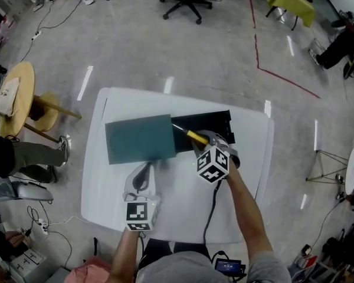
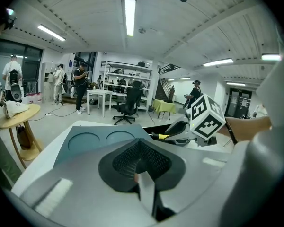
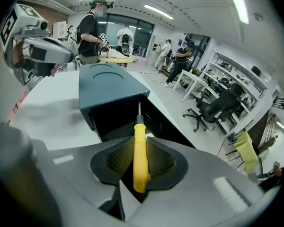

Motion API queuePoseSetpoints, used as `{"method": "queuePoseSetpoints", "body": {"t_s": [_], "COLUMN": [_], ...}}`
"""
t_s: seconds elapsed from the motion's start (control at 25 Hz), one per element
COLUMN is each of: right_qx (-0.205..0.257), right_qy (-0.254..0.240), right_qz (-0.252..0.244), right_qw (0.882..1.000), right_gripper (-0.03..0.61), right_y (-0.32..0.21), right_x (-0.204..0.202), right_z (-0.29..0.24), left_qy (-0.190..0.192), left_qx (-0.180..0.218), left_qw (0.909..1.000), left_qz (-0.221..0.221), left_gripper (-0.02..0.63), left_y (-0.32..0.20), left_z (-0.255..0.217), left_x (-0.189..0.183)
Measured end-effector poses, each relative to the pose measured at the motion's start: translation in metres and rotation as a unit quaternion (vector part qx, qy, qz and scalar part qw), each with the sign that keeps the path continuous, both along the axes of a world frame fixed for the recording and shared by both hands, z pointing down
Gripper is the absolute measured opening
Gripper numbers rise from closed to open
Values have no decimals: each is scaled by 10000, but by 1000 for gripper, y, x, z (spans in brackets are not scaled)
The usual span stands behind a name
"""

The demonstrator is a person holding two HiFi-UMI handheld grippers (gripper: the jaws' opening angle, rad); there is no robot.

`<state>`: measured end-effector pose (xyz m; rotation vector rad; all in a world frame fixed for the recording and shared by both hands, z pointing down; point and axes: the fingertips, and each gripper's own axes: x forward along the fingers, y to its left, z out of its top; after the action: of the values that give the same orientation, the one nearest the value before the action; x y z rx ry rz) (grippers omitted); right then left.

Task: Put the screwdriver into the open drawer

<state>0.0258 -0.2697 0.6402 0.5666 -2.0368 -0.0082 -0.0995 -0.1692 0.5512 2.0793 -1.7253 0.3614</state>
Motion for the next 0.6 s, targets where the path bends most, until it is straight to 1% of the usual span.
{"method": "queuePoseSetpoints", "body": {"t_s": [0.32,0.6], "right_qx": [-77,-153], "right_qy": [102,121], "right_qz": [-85,-134], "right_qw": [9999,9997], "right_gripper": [84,87], "right_y": [-12,-18], "right_x": [-11,-11], "right_z": [13,20], "left_qy": [-3,4], "left_qx": [-106,-135], "left_qw": [9998,9996], "left_qz": [-143,-242], "left_gripper": [12,11], "left_y": [4,4], "left_z": [11,12], "left_x": [-13,-14]}}
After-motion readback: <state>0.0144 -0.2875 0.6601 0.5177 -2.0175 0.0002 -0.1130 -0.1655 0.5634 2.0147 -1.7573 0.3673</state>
